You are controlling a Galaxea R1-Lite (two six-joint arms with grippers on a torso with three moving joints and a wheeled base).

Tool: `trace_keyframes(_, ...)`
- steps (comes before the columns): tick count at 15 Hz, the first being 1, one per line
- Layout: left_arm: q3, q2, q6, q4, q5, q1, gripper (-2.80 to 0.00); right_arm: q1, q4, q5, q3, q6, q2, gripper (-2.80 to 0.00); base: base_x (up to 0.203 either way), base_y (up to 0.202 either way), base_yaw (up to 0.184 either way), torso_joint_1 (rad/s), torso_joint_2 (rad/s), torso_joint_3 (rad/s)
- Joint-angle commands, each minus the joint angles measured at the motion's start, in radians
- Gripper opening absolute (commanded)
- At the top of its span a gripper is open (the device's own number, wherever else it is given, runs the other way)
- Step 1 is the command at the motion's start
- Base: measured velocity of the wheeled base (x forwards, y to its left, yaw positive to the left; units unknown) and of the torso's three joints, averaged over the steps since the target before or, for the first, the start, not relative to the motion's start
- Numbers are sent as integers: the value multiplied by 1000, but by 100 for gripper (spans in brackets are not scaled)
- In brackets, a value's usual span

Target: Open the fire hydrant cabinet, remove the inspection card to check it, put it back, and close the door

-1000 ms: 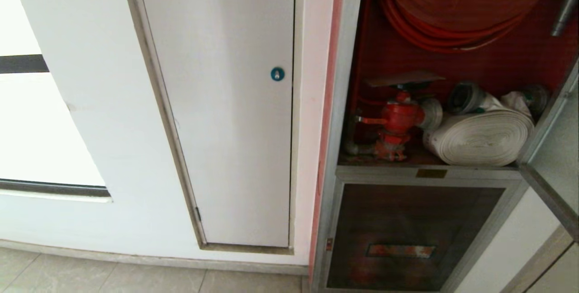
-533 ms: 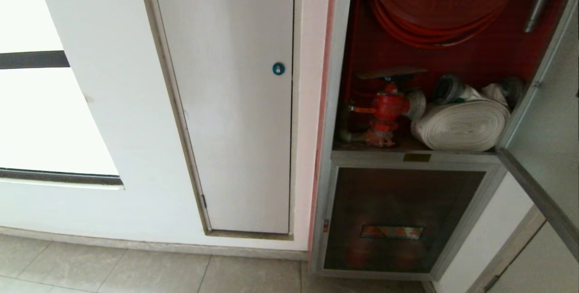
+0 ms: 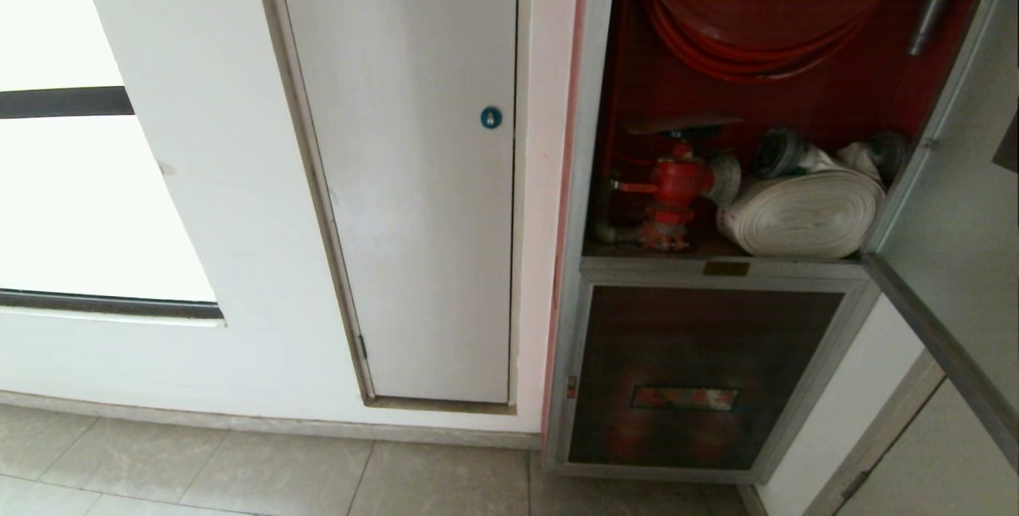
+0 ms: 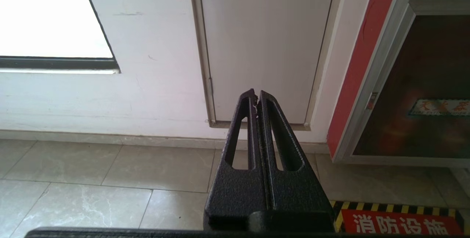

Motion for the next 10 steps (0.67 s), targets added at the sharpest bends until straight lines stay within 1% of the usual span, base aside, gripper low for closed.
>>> trace_keyframes(1,0,1,0,0,0,0,-280,0,0,0,3,0,0,-280,0,0,0,0,0,0)
trace_keyframes(10,0,1,0,0,0,0,-280,0,0,2,3,-5,0,-280,0,0,0,0,0,0)
